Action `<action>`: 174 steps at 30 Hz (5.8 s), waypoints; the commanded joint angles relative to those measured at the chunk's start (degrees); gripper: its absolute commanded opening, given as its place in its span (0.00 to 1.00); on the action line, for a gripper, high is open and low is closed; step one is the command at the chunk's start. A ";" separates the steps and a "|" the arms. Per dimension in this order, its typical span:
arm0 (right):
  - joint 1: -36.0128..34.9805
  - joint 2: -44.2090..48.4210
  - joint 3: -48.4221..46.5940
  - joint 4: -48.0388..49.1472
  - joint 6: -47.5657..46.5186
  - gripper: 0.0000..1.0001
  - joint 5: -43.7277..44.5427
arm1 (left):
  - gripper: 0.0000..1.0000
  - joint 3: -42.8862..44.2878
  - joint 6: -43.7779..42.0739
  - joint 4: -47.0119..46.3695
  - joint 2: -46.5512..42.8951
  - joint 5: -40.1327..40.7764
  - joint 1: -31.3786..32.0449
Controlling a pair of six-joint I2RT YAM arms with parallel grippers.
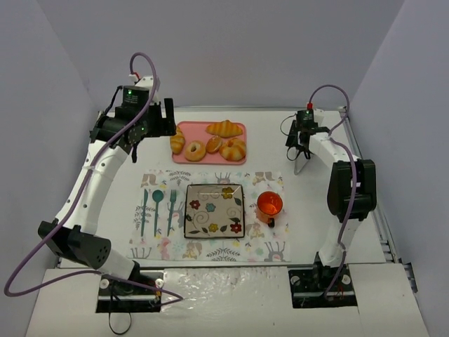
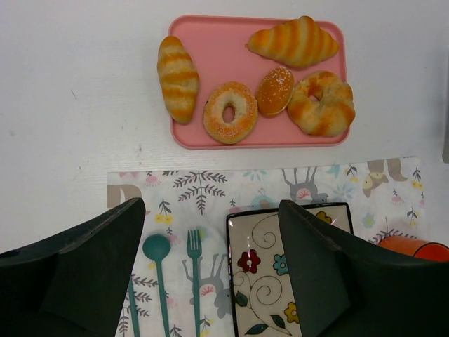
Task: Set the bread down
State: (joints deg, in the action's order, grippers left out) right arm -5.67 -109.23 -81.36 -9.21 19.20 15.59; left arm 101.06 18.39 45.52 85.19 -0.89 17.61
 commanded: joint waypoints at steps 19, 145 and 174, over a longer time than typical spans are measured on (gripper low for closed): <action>4.27 -8.63 1.03 2.09 1.37 1.00 -6.81 | 0.75 2.83 0.86 0.36 -0.73 -2.02 -0.20; -31.07 5.95 -7.50 -5.82 -0.39 0.34 -12.96 | 0.76 2.74 1.12 0.45 1.47 -2.98 0.06; -42.66 30.12 14.38 -16.89 5.14 0.35 -28.52 | 0.76 -8.86 0.68 -0.87 -4.85 -3.60 1.38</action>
State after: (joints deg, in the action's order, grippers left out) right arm -46.98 -82.54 -68.90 -23.94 22.55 -12.99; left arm 91.96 18.74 46.02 83.44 -3.64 18.85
